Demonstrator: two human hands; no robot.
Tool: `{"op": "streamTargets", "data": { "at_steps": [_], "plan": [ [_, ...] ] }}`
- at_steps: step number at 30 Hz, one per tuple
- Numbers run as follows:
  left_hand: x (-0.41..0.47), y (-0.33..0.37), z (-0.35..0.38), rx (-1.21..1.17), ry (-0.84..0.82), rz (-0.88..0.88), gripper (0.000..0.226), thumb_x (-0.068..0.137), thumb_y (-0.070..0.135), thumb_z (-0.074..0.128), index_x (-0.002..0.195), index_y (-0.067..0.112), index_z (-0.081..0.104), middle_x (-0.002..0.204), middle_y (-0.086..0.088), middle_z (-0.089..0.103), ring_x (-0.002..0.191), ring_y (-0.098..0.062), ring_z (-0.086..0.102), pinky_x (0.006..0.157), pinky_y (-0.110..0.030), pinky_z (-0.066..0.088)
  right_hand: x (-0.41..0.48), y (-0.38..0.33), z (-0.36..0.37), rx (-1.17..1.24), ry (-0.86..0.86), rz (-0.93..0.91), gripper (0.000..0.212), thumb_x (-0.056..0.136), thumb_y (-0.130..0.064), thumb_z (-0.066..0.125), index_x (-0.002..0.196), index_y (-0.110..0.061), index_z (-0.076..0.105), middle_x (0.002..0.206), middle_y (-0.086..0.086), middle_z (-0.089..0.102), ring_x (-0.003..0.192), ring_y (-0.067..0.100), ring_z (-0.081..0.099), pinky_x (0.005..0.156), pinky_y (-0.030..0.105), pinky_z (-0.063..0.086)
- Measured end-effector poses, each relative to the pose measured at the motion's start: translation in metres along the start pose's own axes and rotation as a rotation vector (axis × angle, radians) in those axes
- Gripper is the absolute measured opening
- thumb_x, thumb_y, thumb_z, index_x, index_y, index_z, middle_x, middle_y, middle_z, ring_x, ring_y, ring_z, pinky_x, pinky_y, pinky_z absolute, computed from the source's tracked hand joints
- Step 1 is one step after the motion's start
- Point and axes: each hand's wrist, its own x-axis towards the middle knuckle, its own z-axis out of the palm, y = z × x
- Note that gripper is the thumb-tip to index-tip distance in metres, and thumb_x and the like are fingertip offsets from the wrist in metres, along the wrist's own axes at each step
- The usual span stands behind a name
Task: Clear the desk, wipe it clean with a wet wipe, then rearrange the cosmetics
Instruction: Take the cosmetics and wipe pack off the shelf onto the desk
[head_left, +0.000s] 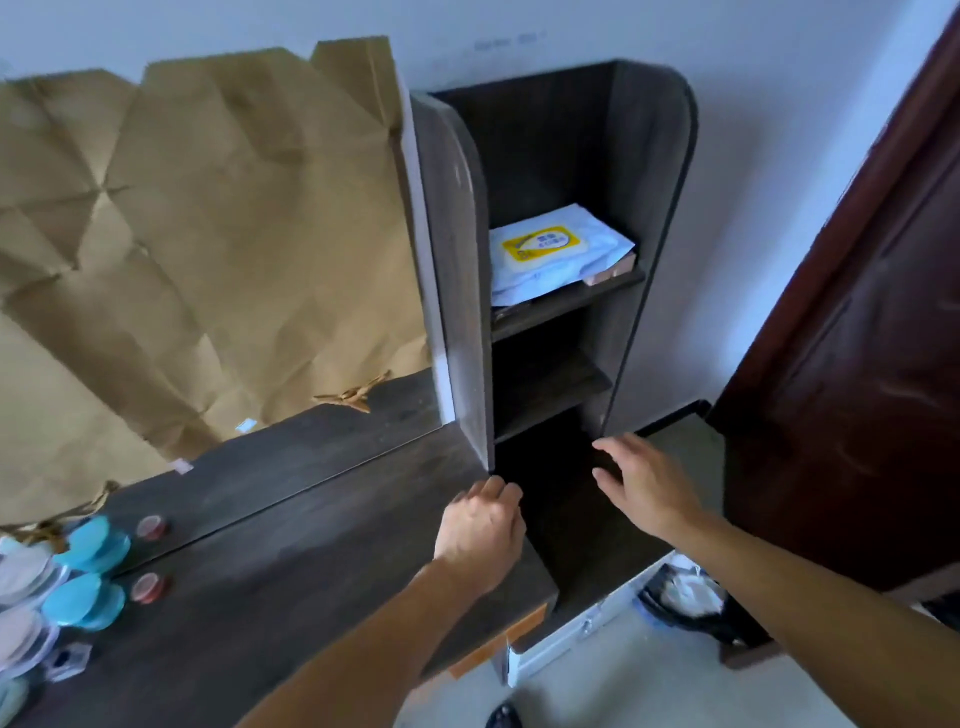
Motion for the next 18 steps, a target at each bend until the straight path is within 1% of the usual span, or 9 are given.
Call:
{"op": "streamTargets", "data": {
  "at_steps": [2, 4, 6, 9, 11, 13, 15, 18],
  "plan": [
    [0.038, 0.009, -0.011, -0.024, 0.101, 0.067, 0.027, 0.084, 0.025, 0.041, 0.093, 0.015, 0.065, 0.084, -0.001, 0.061, 0.072, -0.020, 0.062, 0.060, -0.033, 0.053, 0.022, 0.014, -0.020, -0.001, 0.035, -0.001, 0.032, 0.086, -0.028, 0.064, 0.115, -0.017, 0.061, 0.102, 0.001, 0.061, 0.090, 0.024, 0.063, 0.065, 0.038, 0.053],
    [0.080, 0.016, -0.027, -0.041, 0.169, 0.122, 0.025, 0.085, 0.022, 0.046, 0.099, 0.012, 0.065, 0.091, -0.003, 0.061, 0.079, -0.023, 0.061, 0.065, -0.036, 0.054, 0.050, 0.024, -0.041, -0.014, 0.085, -0.027, 0.032, 0.087, -0.028, 0.063, 0.117, -0.015, 0.060, 0.100, 0.001, 0.060, 0.087, 0.023, 0.062, 0.063, 0.035, 0.050],
    [0.123, 0.019, -0.043, -0.037, 0.252, 0.148, 0.028, 0.084, 0.024, 0.046, 0.103, 0.011, 0.064, 0.098, -0.005, 0.060, 0.086, -0.026, 0.058, 0.072, -0.039, 0.052, 0.080, 0.031, -0.062, -0.011, 0.144, -0.052, 0.032, 0.087, -0.025, 0.063, 0.117, -0.014, 0.060, 0.100, 0.003, 0.061, 0.086, 0.025, 0.062, 0.063, 0.031, 0.048],
    [0.177, 0.019, -0.065, -0.004, 0.374, 0.123, 0.035, 0.081, 0.027, 0.046, 0.108, 0.009, 0.060, 0.111, -0.011, 0.057, 0.096, -0.032, 0.055, 0.078, -0.042, 0.051, 0.121, 0.034, -0.090, 0.011, 0.252, -0.091, 0.032, 0.085, -0.019, 0.066, 0.116, -0.010, 0.061, 0.102, 0.006, 0.063, 0.087, 0.026, 0.063, 0.066, 0.023, 0.039],
    [0.205, 0.022, -0.074, 0.010, 0.403, 0.081, 0.038, 0.082, 0.027, 0.048, 0.113, 0.007, 0.057, 0.119, -0.015, 0.055, 0.101, -0.034, 0.055, 0.078, -0.042, 0.052, 0.150, 0.034, -0.105, 0.024, 0.341, -0.119, 0.033, 0.083, -0.016, 0.068, 0.115, -0.008, 0.062, 0.103, 0.008, 0.064, 0.087, 0.026, 0.064, 0.067, 0.023, 0.038],
    [0.219, 0.029, -0.078, 0.064, 0.414, 0.046, 0.039, 0.082, 0.031, 0.046, 0.112, 0.009, 0.057, 0.117, -0.014, 0.056, 0.100, -0.033, 0.055, 0.076, -0.042, 0.052, 0.175, 0.033, -0.115, 0.030, 0.416, -0.143, 0.032, 0.082, -0.014, 0.069, 0.113, -0.007, 0.062, 0.103, 0.009, 0.063, 0.088, 0.029, 0.063, 0.065, 0.028, 0.043],
    [0.226, 0.034, -0.078, 0.140, 0.419, 0.033, 0.037, 0.081, 0.033, 0.045, 0.107, 0.011, 0.060, 0.112, -0.010, 0.058, 0.096, -0.031, 0.055, 0.077, -0.043, 0.049, 0.196, 0.034, -0.121, 0.037, 0.444, -0.162, 0.032, 0.082, -0.014, 0.067, 0.112, -0.007, 0.062, 0.103, 0.010, 0.062, 0.093, 0.030, 0.061, 0.064, 0.035, 0.050],
    [0.235, 0.030, -0.077, 0.223, 0.461, 0.005, 0.028, 0.079, 0.031, 0.053, 0.099, 0.014, 0.062, 0.107, -0.007, 0.060, 0.096, -0.030, 0.056, 0.080, -0.043, 0.044, 0.222, 0.034, -0.125, 0.038, 0.430, -0.178, 0.032, 0.082, -0.016, 0.067, 0.113, -0.006, 0.061, 0.106, 0.009, 0.061, 0.097, 0.029, 0.059, 0.068, 0.034, 0.050]
  ]
}}
